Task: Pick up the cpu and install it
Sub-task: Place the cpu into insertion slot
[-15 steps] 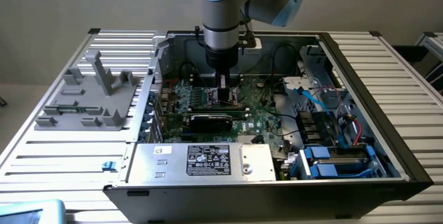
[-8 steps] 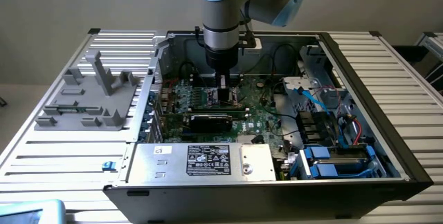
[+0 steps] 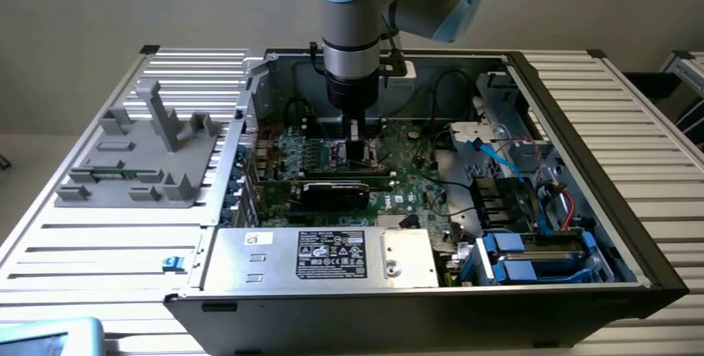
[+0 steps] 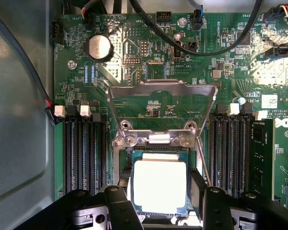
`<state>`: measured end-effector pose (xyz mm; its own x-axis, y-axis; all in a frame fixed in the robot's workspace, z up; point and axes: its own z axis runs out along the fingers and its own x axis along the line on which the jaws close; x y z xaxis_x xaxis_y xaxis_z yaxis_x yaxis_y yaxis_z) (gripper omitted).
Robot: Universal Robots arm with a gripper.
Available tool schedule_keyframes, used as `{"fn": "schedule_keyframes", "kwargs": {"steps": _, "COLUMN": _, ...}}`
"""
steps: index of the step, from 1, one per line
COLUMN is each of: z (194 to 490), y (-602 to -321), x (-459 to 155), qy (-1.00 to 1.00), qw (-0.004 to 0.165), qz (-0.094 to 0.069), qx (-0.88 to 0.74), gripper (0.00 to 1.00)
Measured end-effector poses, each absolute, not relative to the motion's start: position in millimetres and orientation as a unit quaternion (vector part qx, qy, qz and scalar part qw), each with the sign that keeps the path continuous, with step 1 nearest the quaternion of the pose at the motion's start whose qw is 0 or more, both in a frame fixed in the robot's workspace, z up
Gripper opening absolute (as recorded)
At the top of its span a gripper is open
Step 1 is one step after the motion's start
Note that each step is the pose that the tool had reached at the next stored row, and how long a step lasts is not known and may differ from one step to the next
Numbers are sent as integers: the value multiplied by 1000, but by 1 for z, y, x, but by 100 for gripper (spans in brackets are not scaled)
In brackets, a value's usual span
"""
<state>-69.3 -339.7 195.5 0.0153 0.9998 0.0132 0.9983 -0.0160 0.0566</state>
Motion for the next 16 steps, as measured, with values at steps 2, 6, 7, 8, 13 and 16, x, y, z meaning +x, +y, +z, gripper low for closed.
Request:
{"fn": "schedule_keyframes", "kwargs": {"steps": 2, "z": 195, "y": -340, "x": -69, "qy": 701, "qw": 15, "qz": 25, "qx": 712, "gripper": 56}}
{"fn": "schedule_keyframes", "kwargs": {"steps": 6, "z": 195, "y": -340, "x": -69, "qy": 701, "qw": 15, "qz": 25, "qx": 712, "gripper": 56}}
{"fn": "schedule_keyframes", "kwargs": {"steps": 7, "z": 195, "y": -340, "x": -69, "qy": 701, "qw": 15, "qz": 25, "qx": 712, "gripper": 56}}
{"fn": "schedule_keyframes", "kwargs": {"steps": 8, "z": 195, "y": -340, "x": -69, "qy": 701, "qw": 15, "qz": 25, "qx": 712, "gripper": 56}}
{"fn": "schedule_keyframes", "kwargs": {"steps": 13, "z": 194, "y": -339, "x": -70, "qy": 701, "qw": 15, "qz": 25, "qx": 712, "gripper": 56}}
{"fn": "schedule_keyframes", "kwargs": {"steps": 16, "z": 194, "y": -339, "x": -70, "qy": 701, "qw": 15, "qz": 25, "qx": 712, "gripper": 56}}
